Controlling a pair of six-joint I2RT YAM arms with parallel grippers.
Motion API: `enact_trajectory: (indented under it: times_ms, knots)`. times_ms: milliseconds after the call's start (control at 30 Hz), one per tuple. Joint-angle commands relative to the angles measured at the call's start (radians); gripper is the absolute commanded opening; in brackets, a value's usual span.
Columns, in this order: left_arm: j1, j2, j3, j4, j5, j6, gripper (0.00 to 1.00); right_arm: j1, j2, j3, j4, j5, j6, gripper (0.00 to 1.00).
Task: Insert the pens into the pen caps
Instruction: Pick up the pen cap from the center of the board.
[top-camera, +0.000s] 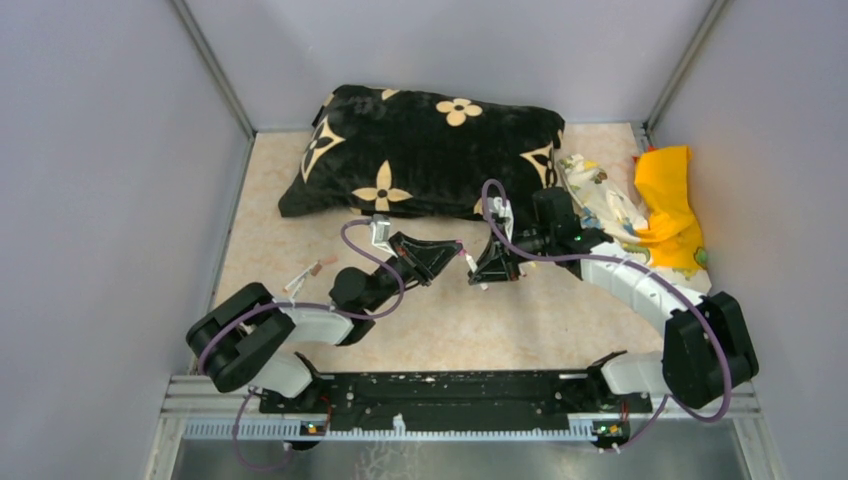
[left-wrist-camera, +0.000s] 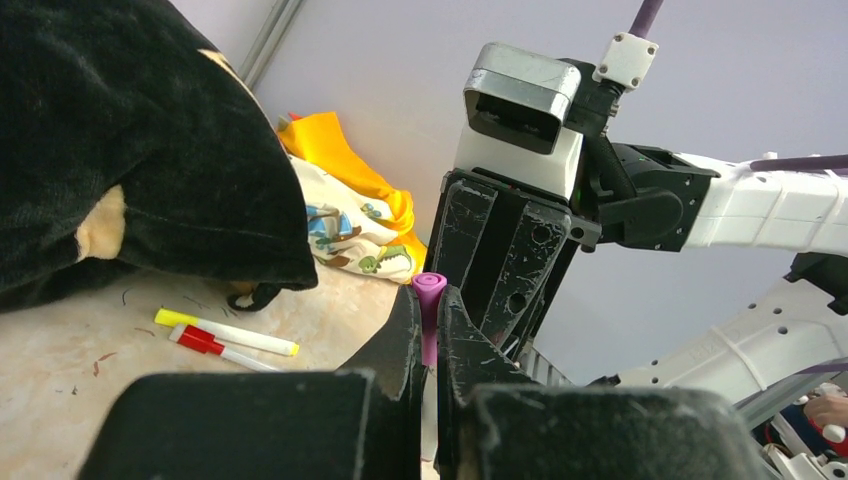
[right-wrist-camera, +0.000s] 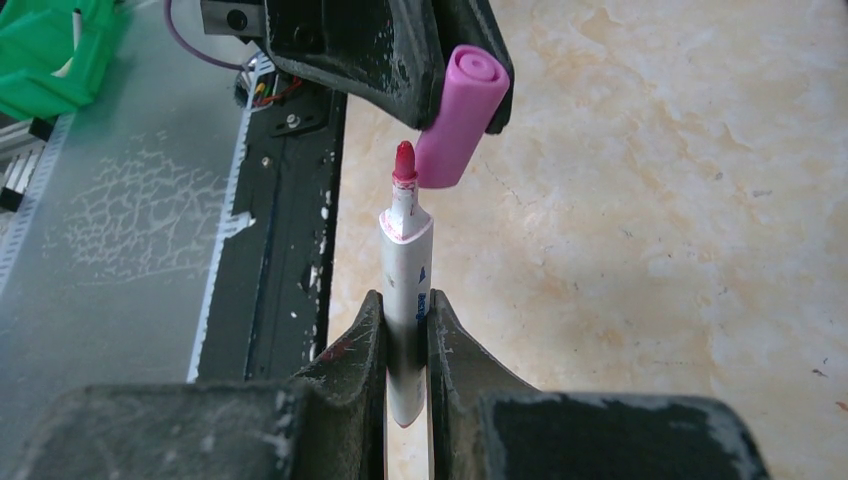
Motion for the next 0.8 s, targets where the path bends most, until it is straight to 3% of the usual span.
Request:
enact_trajectory:
  times_ms: [0,367,767]
  knots:
    - [-0.010,0.017,0.022,0.207,-0.007,0.003,0.00,0.019,-0.007,-0.015,0.088,0.000,0.055,0.00]
    - [-0.010,-0.024,0.017,0.200,-0.037,0.033,0.00,0.050,0.018,-0.004,0.019,-0.027,-0.033,0.00]
    - [-0.010,-0.027,0.015,0.201,-0.023,0.015,0.01,0.050,0.025,-0.012,0.083,0.026,0.051,0.00]
